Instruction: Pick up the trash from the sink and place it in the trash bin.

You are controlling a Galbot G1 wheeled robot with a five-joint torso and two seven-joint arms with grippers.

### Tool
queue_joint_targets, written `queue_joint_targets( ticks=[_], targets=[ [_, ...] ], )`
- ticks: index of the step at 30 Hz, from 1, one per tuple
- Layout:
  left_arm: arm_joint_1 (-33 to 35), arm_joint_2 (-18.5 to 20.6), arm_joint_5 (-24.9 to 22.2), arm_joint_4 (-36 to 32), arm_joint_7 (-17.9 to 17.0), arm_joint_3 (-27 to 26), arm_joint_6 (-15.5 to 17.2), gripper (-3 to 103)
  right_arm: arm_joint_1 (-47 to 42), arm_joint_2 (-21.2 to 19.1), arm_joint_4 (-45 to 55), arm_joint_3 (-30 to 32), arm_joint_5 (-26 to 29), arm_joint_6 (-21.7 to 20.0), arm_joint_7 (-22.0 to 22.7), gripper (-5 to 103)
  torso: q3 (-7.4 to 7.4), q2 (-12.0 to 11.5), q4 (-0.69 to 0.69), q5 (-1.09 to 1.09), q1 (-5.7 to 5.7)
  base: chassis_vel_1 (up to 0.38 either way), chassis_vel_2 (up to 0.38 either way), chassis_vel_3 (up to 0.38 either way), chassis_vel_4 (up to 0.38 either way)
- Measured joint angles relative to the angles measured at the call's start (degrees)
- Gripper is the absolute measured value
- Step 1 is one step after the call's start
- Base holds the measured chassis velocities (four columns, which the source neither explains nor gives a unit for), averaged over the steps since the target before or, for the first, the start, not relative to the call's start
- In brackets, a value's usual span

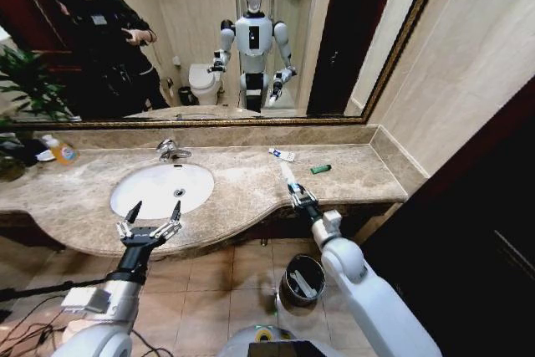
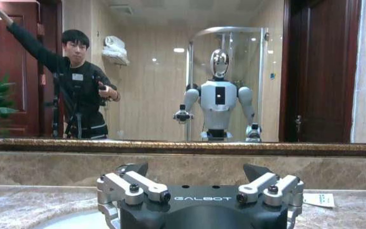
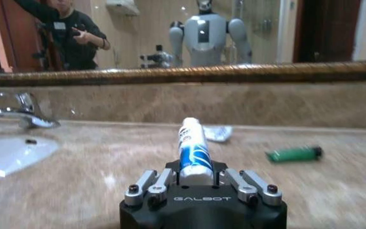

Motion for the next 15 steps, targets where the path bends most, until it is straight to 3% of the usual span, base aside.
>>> queue_joint_targets(
  ticks=[6,7,10,15],
  targets=[
    [0.0,0.0,0.0,0.0,0.0,0.0,0.0,100,-10.9,0.3,-1.8,7.8,-1.1,8.6,-6.4,30,0.0,0.0,0.0,0.01,0.0,0.0,0.0,0.0,0.0],
    [0.0,0.0,0.0,0.0,0.0,0.0,0.0,100,-10.9,0.3,-1.8,7.8,-1.1,8.6,-6.4,30,0.0,0.0,0.0,0.01,0.0,0.0,0.0,0.0,0.0],
    [0.0,0.0,0.0,0.0,0.0,0.0,0.0,100,-14.1,1.4,-6.2,10.4,-2.4,14.0,-8.5,30,0.0,0.0,0.0,0.01,0.0,0.0,0.0,0.0,0.0],
    [0.0,0.0,0.0,0.0,0.0,0.0,0.0,100,-15.6,2.6,-11.4,10.2,-3.1,17.3,-9.0,30,0.0,0.0,0.0,0.01,0.0,0.0,0.0,0.0,0.0]
  ],
)
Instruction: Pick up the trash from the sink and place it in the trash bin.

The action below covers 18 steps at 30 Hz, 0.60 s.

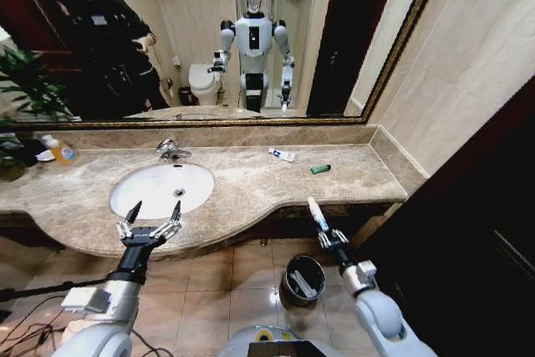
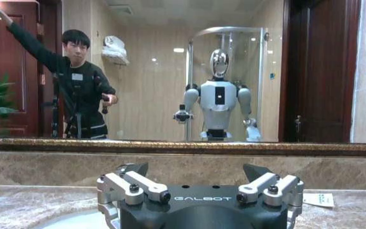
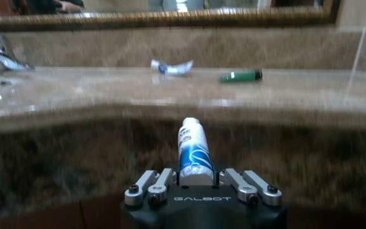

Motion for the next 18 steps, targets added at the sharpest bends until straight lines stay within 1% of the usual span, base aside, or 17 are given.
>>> queue_joint_targets(
  ticks=[1,4,5,7,8,12,13,16,18],
  targets=[
    [0.0,0.0,0.0,0.0,0.0,0.0,0.0,100,0.0,0.0,0.0,0.0,0.0,0.0,0.0,30,0.0,0.0,0.0,0.0,0.0,0.0,0.0,0.0,0.0],
    [0.0,0.0,0.0,0.0,0.0,0.0,0.0,100,0.9,1.1,-4.6,-2.0,0.0,0.5,0.6,30,0.0,0.0,0.0,-0.01,0.01,0.0,0.0,0.0,0.0],
    [0.0,0.0,0.0,0.0,0.0,0.0,0.0,100,0.9,1.1,-4.6,-2.0,0.0,0.5,0.6,30,0.0,0.0,0.0,-0.01,0.01,0.0,0.0,0.0,0.0],
    [0.0,0.0,0.0,0.0,0.0,0.0,0.0,100,2.6,1.7,-8.4,-3.4,-0.3,0.8,1.2,30,0.0,0.0,0.01,0.0,0.01,0.0,0.0,0.0,0.0],
    [0.0,0.0,0.0,0.0,0.0,0.0,0.0,100,2.6,1.7,-8.4,-3.4,-0.3,0.8,1.2,30,0.0,0.0,0.01,0.0,0.01,0.0,0.0,0.0,0.0],
    [0.0,0.0,0.0,0.0,0.0,0.0,0.0,100,6.4,2.9,-17.5,-4.5,-1.5,2.2,1.8,30,0.01,0.0,0.01,0.0,0.01,0.0,0.0,0.0,0.0],
    [0.0,0.0,0.0,0.0,0.0,0.0,0.0,100,6.4,2.9,-17.5,-4.5,-1.5,2.2,1.8,30,0.01,0.0,0.01,0.0,0.01,0.0,0.0,0.0,0.0],
    [0.0,0.0,0.0,0.0,0.0,0.0,0.0,100,8.4,3.2,-23.1,-5.2,-1.5,2.8,1.9,30,0.01,0.0,0.01,-0.01,0.01,0.0,0.0,0.0,0.0],
    [0.0,0.0,0.0,0.0,0.0,0.0,0.0,100,9.0,3.3,-25.0,-5.5,-1.6,2.9,1.9,30,0.0,0.0,0.01,-0.01,0.01,0.0,0.0,0.0,0.0]
  ],
)
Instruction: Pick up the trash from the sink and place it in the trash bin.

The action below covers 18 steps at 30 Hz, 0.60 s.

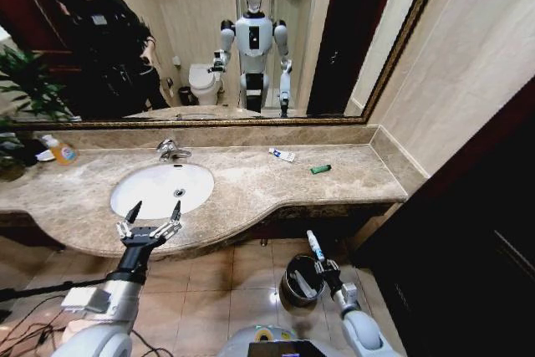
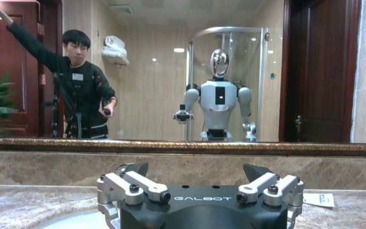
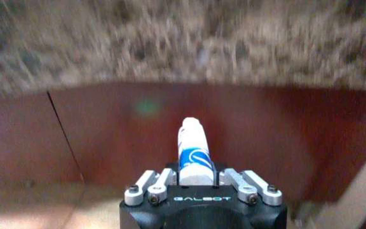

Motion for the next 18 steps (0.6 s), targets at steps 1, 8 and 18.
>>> queue_joint_targets(
  ticks=[1,8,18],
  targets=[
    [0.0,0.0,0.0,0.0,0.0,0.0,0.0,100,0.5,0.1,-1.4,-0.2,0.0,0.1,0.0,30,0.0,0.0,0.0,-0.01,0.0,0.0,0.0,0.0,0.0],
    [0.0,0.0,0.0,0.0,0.0,0.0,0.0,100,3.4,0.6,-9.2,-1.2,-0.5,1.5,-0.4,30,0.0,0.0,0.0,-0.01,0.0,0.0,0.0,0.0,0.0],
    [0.0,0.0,0.0,0.0,0.0,0.0,0.0,100,5.0,2.6,-14.7,-2.4,-3.6,3.2,-1.3,30,0.0,0.0,0.0,0.0,0.0,0.0,0.0,0.0,0.0]
  ],
)
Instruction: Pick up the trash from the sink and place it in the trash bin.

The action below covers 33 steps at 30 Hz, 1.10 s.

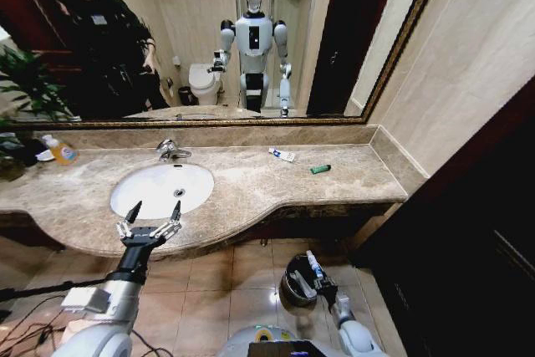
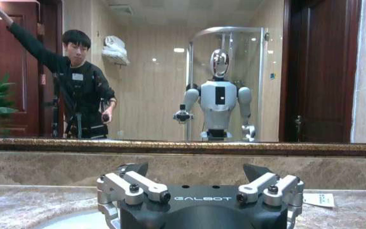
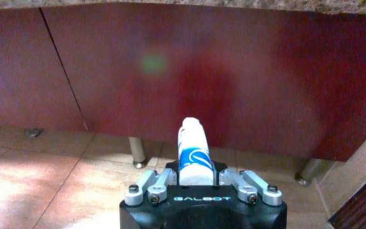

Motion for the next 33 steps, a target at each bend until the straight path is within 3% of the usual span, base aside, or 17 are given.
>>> queue_joint_targets(
  ticks=[4,5,7,11,22,33],
  targets=[
    [0.0,0.0,0.0,0.0,0.0,0.0,0.0,100,0.6,0.6,-1.0,-0.2,-0.3,0.7,1.5,30,0.0,0.0,0.0,0.0,0.0,0.0,0.0,0.0,0.0],
    [0.0,0.0,0.0,0.0,0.0,0.0,0.0,100,0.7,0.6,-1.1,-0.2,-0.4,1.0,1.6,41,0.0,0.0,0.0,0.0,0.0,0.0,0.0,0.0,0.0],
    [0.0,0.0,0.0,0.0,0.0,0.0,0.0,100,0.7,0.5,-1.1,-0.2,-0.4,1.1,1.6,41,0.0,0.0,0.0,0.0,0.0,0.0,0.0,0.0,0.0],
    [0.0,0.0,0.0,0.0,0.0,0.0,0.0,100,0.6,0.4,-1.2,-0.2,-0.4,1.6,1.7,62,0.0,0.0,0.0,-0.01,0.0,0.0,0.0,0.0,0.0],
    [0.0,0.0,0.0,0.0,0.0,0.0,0.0,100,0.5,0.5,-1.3,-0.2,-0.6,2.0,1.7,98,0.0,0.0,0.0,0.0,0.0,0.0,0.0,0.0,0.0],
    [0.0,0.0,0.0,0.0,0.0,0.0,0.0,100,0.1,0.5,-0.8,-0.3,-0.7,2.2,1.8,100,0.0,0.0,0.0,0.0,0.0,0.0,0.0,0.0,0.0]
  ],
)
